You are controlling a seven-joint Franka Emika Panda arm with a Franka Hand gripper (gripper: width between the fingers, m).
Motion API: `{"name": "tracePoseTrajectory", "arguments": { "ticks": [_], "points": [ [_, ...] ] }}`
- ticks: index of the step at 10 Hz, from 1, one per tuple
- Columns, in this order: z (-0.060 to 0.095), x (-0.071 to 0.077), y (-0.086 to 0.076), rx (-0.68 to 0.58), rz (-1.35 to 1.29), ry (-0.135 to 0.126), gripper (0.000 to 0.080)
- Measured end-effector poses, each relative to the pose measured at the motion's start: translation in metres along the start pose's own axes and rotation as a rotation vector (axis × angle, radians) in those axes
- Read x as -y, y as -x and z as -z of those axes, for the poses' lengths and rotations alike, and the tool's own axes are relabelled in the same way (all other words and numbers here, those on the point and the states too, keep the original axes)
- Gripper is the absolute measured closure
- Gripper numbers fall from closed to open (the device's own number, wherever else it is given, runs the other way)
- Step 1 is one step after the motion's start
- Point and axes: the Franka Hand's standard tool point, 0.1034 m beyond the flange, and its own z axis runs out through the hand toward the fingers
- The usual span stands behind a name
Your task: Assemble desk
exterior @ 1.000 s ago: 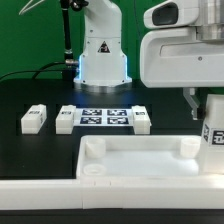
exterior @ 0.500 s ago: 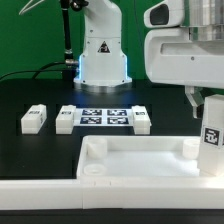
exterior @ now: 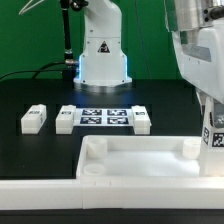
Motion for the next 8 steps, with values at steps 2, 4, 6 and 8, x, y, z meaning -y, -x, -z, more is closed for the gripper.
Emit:
{"name": "tracePoseTrajectory", "arguments": {
  "ticks": [2,4,6,8],
  "points": [
    [-0.0011,-0.0005,0.0001,0.000,0.037,0.002,0.0225],
    [0.0014,0.0019,0.0062,-0.001,0.406,0.011,0.0165],
    [-0.0001,0.0015,0.0038,-0.004,0.505,0.012,0.0154],
    [-0.0003,0.0013,0.0041,-0.004,0.629,0.013,0.0151]
  ]
}}
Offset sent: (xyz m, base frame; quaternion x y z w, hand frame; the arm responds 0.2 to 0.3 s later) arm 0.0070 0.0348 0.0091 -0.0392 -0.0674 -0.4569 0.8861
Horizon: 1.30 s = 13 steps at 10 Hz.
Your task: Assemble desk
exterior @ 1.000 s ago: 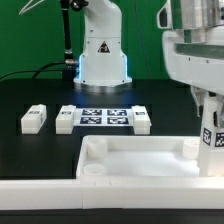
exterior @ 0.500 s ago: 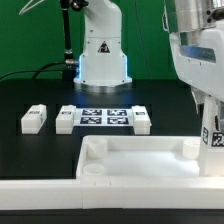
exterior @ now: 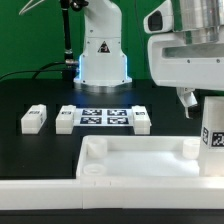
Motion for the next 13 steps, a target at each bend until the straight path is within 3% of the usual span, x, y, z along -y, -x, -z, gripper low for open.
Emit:
{"name": "tracePoseTrajectory", "arguments": {
  "ticks": [2,4,5,7,8,10,13],
  "points": [
    [0.0007,0.0021,0.0051,-0.018,0.435,0.058,0.0151],
    [0.0036,0.0055,0.0010,-0.001,0.690,0.063,0.0151],
    [0.0035,0.0055,0.0012,-0.001,0.676,0.063,0.0151],
    [0.0036,0.0054,0.0009,-0.002,0.653,0.063,0.0412],
    [0.0034,0.0028,-0.0017,-0.006,0.578,0.068,0.0501],
    [0.0035,0.0022,-0.0027,-0.011,0.398,0.068,0.0501],
    [0.0034,0.0013,-0.0039,-0.019,-0.098,0.072,0.0501]
  ]
}}
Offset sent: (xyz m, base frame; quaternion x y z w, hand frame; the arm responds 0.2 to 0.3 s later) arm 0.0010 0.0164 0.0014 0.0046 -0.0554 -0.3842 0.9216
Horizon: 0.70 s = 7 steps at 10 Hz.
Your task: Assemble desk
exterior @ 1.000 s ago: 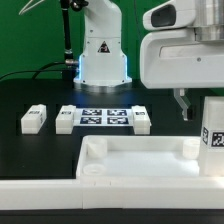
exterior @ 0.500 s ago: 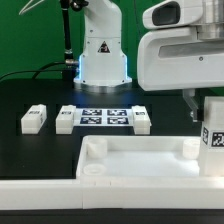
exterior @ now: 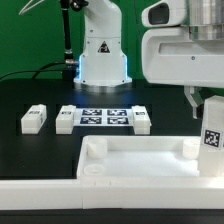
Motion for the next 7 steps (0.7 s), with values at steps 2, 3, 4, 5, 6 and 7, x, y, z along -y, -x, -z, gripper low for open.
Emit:
{"name": "tracePoseTrajectory", "arguments": {
  "ticks": [2,3,4,5,6,7],
  "points": [
    [0.0004,0.0000,-0.0016,0.027,-0.307,-0.014,0.0503],
    [0.0005,0.0001,-0.0020,0.044,-0.458,-0.026,0.0502],
    [0.0004,-0.0002,-0.0019,0.050,-0.550,-0.027,0.0502],
    [0.0002,-0.0001,-0.0009,0.054,-0.643,-0.030,0.0502],
    [0.0003,-0.0002,-0.0011,0.054,-0.692,-0.029,0.0502],
    [0.0003,-0.0003,-0.0013,0.055,-0.724,-0.028,0.0502]
  ]
}}
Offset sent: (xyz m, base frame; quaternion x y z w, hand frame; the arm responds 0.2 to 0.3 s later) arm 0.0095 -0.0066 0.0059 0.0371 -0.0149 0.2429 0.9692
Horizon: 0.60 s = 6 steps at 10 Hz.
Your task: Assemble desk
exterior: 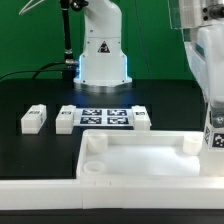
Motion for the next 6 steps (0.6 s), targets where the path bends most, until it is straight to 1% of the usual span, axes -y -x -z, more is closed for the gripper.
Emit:
{"name": "tracePoseTrajectory", "arguments": {
  "ticks": [2,3,4,5,6],
  "points": [
    [0.0000,-0.0004,0.0008,-0.003,-0.022,0.001,0.0502],
    [-0.0006,-0.0006,0.0006,-0.002,-0.021,0.002,0.0428],
    [-0.0012,-0.0007,0.0008,-0.003,-0.020,0.001,0.0292],
    [-0.0012,-0.0005,0.0009,-0.002,-0.018,0.000,0.0292],
    [0.0013,0.0009,0.0022,0.000,-0.006,-0.005,0.0179]
  ]
}}
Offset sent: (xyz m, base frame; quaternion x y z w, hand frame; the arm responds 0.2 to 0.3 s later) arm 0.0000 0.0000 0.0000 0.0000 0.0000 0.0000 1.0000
